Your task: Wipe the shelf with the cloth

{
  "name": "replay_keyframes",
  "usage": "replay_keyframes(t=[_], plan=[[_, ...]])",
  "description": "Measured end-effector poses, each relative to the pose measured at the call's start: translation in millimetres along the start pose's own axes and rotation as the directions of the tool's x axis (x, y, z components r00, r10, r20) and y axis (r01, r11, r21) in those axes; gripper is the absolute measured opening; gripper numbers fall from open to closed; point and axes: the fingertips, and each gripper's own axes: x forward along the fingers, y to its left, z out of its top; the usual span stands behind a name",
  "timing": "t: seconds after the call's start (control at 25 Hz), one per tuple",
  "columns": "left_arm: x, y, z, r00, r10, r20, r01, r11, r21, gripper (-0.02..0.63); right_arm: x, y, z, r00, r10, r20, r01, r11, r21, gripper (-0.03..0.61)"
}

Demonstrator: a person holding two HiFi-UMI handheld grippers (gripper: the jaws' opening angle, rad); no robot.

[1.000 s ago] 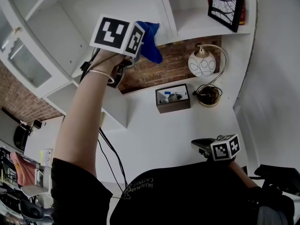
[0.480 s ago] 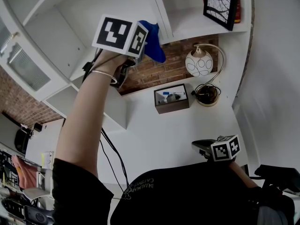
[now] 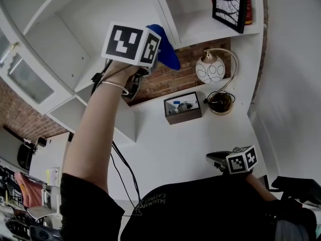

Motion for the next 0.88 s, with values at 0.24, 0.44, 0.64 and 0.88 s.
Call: replay_keyframes(t=[0.24,0.44,0.64,0.88], plan=[[0,-8,5,1.0,-0.009,0.019,0.009,1.0,-0.009,0.021,-2,1,-3,1.0,0.003,0.005,-0.003,1.0,0.009,0.008],[-2,-17,7,1.0,-0.011,0.026,0.01,1.0,0.012,0.021,-3,1,-8,1.0,-0.003,0.002,0.003,1.0,0.011,0.008],[-2,-22,9,0.999,-0.026,0.04,0.026,1.0,0.014,0.023,-5,3,-15,1.0,-0.006,-0.001,0.006,1.0,0.021,0.008],[-8,-24,10,0.991,-0.067,0.118,0.072,0.997,-0.036,0.026,-6,7,-25,1.0,-0.019,-0.006,0.019,0.999,0.034,0.008]])
